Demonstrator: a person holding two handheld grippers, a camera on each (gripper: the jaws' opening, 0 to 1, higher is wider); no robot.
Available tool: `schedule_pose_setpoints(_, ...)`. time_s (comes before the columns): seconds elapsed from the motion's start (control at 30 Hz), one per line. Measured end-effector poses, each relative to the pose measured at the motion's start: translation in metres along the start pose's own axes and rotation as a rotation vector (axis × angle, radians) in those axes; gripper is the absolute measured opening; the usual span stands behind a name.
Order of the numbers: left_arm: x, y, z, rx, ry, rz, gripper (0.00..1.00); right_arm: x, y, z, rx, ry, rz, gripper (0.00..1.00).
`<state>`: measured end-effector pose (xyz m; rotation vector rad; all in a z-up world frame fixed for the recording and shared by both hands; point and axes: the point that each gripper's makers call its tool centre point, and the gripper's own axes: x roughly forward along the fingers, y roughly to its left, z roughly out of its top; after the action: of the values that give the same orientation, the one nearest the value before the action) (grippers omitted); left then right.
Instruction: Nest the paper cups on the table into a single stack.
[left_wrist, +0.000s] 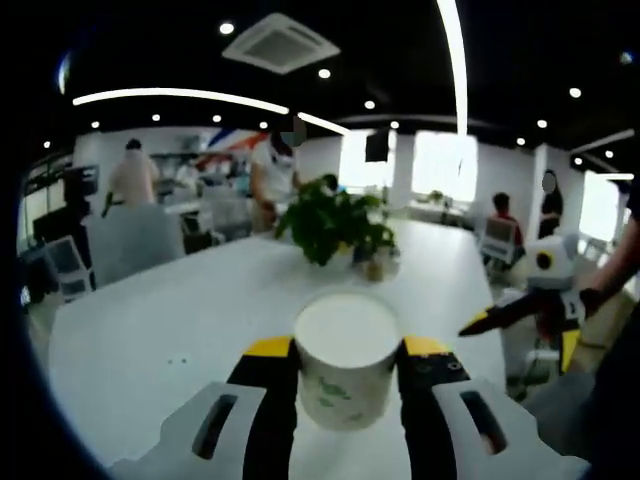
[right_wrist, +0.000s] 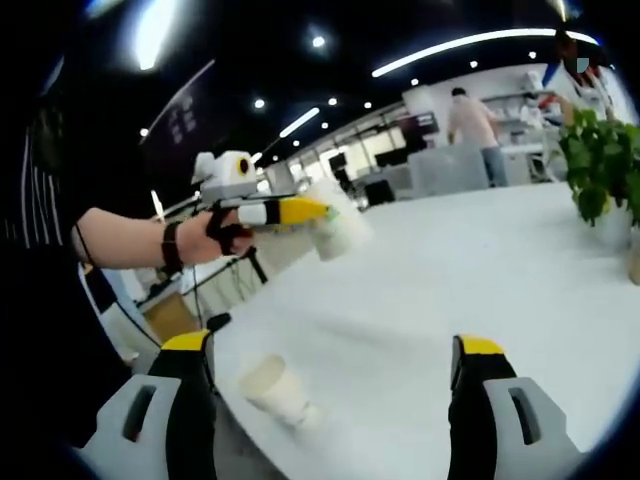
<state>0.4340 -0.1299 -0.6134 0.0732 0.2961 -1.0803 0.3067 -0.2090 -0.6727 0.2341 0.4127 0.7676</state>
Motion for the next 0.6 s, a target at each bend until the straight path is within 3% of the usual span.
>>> schedule_pose_setpoints(0.6,-0.032,-0.046,-0.018,-0.026,0.010,-0.055,0.37,0.007,0.015,-0.007,0.001,0.012,0.047,0.95)
